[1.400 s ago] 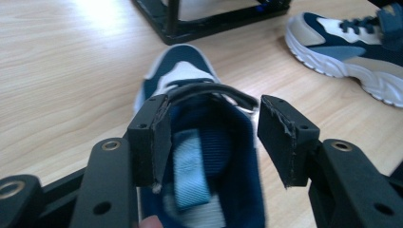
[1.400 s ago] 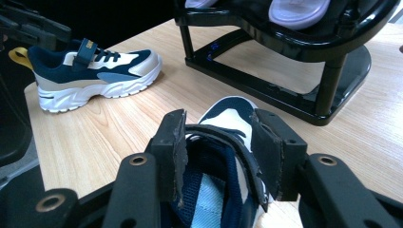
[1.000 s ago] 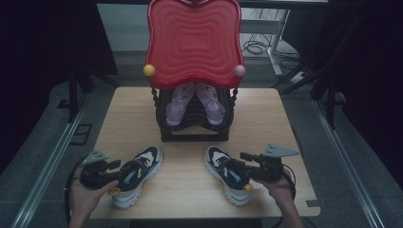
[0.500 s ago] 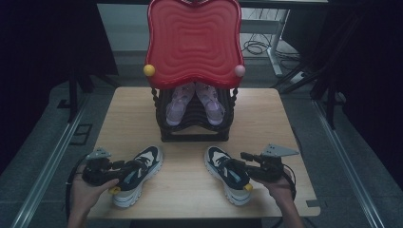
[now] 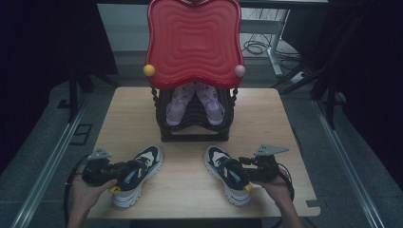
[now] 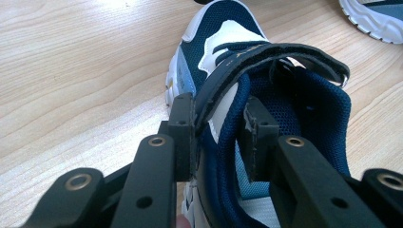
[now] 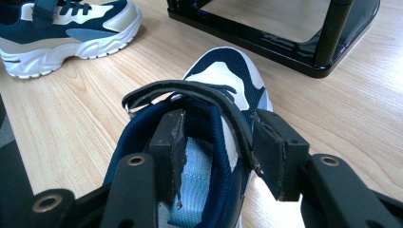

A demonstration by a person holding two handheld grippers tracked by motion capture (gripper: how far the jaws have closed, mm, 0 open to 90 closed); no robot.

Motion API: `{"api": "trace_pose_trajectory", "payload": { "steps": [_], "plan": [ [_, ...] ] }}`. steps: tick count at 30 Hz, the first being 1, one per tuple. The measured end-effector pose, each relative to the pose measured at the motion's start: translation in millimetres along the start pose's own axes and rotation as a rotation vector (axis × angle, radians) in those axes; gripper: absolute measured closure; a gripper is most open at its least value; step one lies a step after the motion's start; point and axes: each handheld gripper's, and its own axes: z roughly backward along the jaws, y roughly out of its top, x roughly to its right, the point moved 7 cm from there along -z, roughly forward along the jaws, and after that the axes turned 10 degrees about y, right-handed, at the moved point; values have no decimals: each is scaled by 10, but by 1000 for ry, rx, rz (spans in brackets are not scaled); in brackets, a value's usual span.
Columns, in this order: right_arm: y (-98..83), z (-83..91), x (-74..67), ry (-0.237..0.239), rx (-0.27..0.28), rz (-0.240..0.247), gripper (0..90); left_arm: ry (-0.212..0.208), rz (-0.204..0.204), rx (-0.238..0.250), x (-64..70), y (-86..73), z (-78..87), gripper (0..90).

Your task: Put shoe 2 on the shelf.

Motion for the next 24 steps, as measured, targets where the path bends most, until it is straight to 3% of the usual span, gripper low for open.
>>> {"api": "trace_pose_trajectory", "payload": {
  "steps": [4, 8, 12, 19, 24],
  "plan": [
    [13, -18, 12, -2, -31, -21, 555, 1, -1, 0, 2, 1, -1, 703],
    [23, -105, 39, -18, -98, -33, 558, 5, -1, 0, 4, 1, 0, 705],
    [6, -171, 91, -44, -153, -58, 617, 5, 3, 0, 2, 0, -2, 708],
    [28, -184, 99, -75, -175, -50, 711, 11, 6, 4, 7, 0, -3, 736],
    [21, -174, 88, -66, -156, -39, 729, 14, 21, 14, 2, -2, -2, 744]
  ]
}}
